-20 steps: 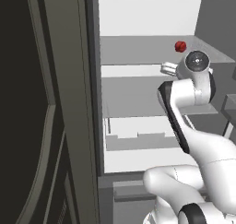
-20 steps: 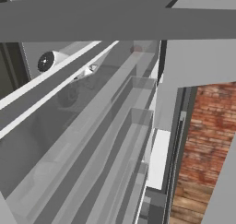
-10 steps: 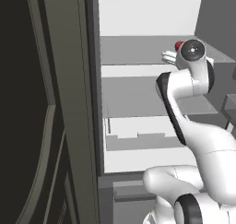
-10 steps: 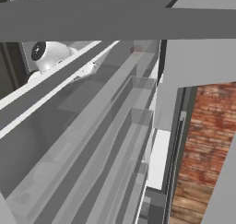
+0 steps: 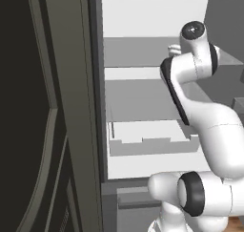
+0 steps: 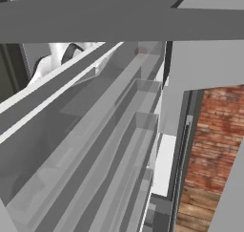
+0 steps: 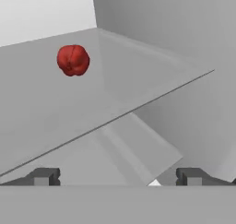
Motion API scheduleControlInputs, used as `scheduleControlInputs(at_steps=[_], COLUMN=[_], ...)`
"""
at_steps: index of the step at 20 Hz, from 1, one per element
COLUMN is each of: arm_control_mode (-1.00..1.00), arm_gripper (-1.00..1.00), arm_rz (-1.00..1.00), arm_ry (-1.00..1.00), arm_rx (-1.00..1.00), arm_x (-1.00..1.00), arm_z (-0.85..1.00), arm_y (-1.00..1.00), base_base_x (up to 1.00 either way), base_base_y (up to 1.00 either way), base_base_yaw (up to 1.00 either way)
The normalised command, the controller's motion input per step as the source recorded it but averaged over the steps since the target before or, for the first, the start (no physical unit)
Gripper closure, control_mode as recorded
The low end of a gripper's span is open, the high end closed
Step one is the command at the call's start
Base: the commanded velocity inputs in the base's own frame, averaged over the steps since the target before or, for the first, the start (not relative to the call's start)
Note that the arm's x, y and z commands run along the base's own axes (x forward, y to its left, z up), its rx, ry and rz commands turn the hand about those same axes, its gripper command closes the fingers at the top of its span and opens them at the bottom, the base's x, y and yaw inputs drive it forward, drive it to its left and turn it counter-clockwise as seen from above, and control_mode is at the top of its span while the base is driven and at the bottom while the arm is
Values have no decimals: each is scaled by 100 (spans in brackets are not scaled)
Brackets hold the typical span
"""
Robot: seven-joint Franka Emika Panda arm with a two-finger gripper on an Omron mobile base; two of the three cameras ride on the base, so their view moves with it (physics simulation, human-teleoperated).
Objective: Take the cheese, chicken drumstick, and bell pepper from the fridge and place them on the plate on the dining counter to create an appetizer plate.
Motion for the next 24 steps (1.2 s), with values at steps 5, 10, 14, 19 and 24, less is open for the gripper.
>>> scheduleControlInputs(at_steps=[5, 10, 14, 19, 24], arm_control_mode=[-100, -100, -100, -100, -100], arm_gripper=[-100, -100, -100, -100, -100], arm_rz=[-4, -2, -1, -1, -1], arm_ry=[16, 4, -4, -7, -9], arm_rx=[0, 0, 0, 0, 0], arm_x=[56, 39, 31, 40, 50], arm_z=[8, 0, -8, -2, -8], arm_y=[-21, -23, -20, -28, -17], base_base_x=[0, 0, 0, 0, 0], base_base_y=[0, 0, 0, 0, 0], base_base_yaw=[0, 0, 0, 0, 0])
